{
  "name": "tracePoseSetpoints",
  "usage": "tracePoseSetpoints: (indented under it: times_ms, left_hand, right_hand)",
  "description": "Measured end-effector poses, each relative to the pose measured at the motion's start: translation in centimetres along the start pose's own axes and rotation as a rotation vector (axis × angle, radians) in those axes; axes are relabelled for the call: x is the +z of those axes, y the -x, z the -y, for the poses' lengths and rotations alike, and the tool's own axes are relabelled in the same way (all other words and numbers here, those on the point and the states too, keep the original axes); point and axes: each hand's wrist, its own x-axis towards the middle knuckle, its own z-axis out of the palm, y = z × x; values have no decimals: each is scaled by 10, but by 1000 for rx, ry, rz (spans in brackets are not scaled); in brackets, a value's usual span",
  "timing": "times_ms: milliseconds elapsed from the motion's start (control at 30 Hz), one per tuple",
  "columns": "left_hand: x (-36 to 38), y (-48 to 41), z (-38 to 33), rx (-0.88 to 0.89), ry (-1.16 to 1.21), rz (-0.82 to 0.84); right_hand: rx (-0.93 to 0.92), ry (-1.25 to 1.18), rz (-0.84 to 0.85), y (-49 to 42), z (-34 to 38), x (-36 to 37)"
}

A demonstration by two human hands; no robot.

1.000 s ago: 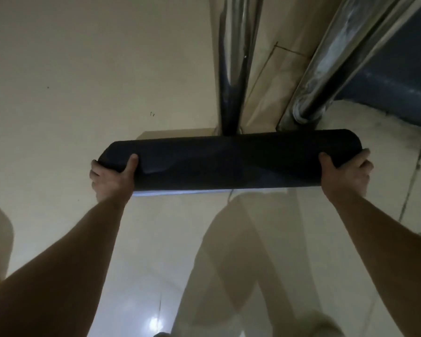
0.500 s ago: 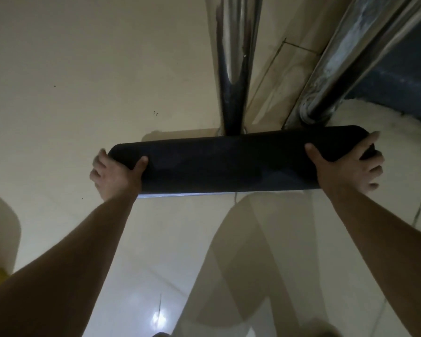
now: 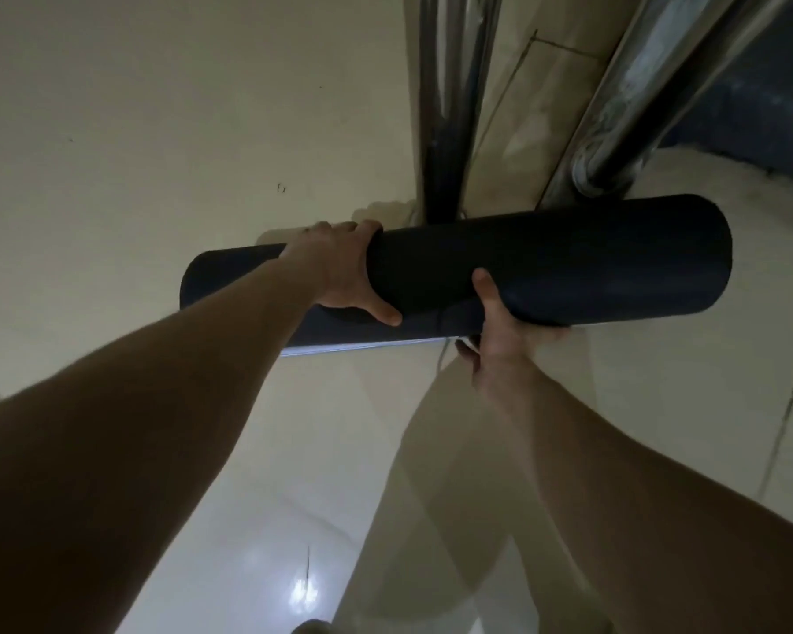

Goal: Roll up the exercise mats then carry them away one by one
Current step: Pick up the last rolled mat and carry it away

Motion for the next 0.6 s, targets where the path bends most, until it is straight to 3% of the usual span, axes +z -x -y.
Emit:
tracePoseSetpoints:
  times_ms: [133, 333, 600]
  left_hand:
    - [12, 12, -6, -34, 112, 10]
    - [41, 59, -9, -78, 252, 84]
    - [72, 262, 26, -312, 576, 162]
  right_hand:
    - [-127, 55, -39, 0, 13, 1]
    - [27, 224, -52, 40, 6, -22]
    - [32, 586, 48, 216, -18, -42]
